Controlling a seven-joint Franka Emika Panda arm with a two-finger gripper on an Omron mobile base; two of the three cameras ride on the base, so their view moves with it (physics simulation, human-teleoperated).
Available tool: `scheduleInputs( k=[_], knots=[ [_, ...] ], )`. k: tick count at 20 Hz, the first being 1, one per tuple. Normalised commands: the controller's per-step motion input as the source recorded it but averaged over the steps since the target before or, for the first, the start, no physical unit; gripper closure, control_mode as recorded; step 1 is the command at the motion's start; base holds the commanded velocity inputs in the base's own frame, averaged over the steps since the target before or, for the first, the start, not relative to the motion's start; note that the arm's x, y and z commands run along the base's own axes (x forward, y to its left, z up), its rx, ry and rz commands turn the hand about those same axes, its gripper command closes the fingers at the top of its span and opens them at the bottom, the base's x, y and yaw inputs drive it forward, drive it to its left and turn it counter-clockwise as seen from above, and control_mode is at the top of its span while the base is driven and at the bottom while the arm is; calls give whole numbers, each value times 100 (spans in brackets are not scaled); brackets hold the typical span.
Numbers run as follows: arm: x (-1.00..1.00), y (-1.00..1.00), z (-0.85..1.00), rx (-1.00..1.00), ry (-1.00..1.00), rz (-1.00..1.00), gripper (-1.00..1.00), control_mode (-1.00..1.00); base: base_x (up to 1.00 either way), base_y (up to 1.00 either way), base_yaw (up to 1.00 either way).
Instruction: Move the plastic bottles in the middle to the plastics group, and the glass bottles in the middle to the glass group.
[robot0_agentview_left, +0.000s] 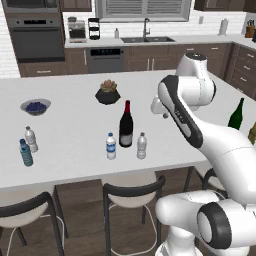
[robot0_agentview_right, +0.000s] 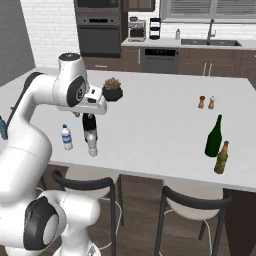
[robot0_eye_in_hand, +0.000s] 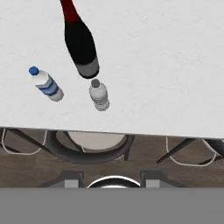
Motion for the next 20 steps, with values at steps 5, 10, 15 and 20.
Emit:
scheduleInputs(
  k=[5,10,15,20],
  knots=[
    [-11,0,-4,0,-1,0,-100,-100,0,0,0],
    [-35,8,-38,3,6,0,-100,-100,0,0,0],
    [8,17,-63,0,1,5,-100,-100,0,0,0],
    [71,19,-53,-1,1,16,-100,-100,0,0,0]
  ],
)
